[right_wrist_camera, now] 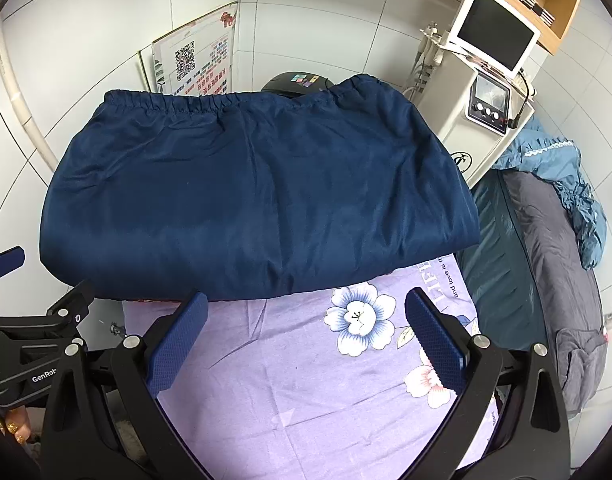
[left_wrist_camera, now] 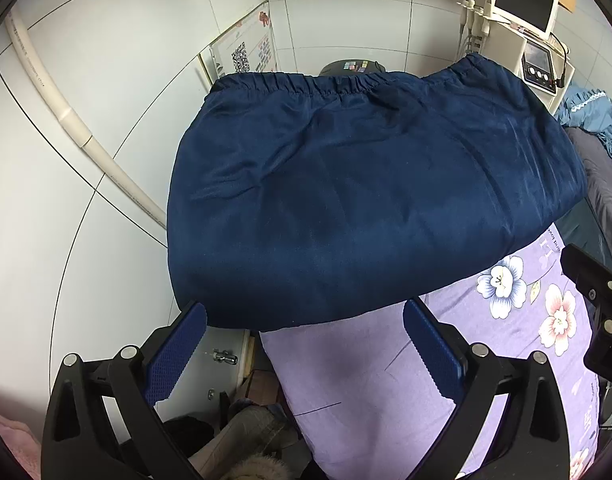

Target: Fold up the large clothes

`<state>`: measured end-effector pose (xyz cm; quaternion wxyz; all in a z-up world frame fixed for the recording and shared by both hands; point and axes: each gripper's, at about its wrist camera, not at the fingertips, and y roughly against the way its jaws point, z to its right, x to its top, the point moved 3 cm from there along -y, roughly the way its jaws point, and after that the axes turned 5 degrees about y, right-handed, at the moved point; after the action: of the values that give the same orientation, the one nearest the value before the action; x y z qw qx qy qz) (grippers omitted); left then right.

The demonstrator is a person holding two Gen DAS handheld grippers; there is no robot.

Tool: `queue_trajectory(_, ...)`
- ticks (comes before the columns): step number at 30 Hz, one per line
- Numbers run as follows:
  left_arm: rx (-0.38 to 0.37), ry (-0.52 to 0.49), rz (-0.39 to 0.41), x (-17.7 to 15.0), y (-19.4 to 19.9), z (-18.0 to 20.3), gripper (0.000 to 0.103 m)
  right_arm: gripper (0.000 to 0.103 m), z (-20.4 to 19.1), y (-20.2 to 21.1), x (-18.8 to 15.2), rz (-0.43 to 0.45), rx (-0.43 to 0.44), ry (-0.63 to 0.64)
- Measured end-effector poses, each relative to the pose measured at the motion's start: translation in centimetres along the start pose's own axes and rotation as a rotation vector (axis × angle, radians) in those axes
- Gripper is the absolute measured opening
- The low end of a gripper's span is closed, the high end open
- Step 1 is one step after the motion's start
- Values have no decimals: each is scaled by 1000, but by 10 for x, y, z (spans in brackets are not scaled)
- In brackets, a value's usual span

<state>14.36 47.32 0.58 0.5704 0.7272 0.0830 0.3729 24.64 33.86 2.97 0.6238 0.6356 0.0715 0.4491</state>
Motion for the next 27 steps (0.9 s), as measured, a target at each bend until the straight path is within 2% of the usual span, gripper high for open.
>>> queue_trajectory(27,4,-1,3,0,-1,1,97,97,3,1,1,22,19,-25)
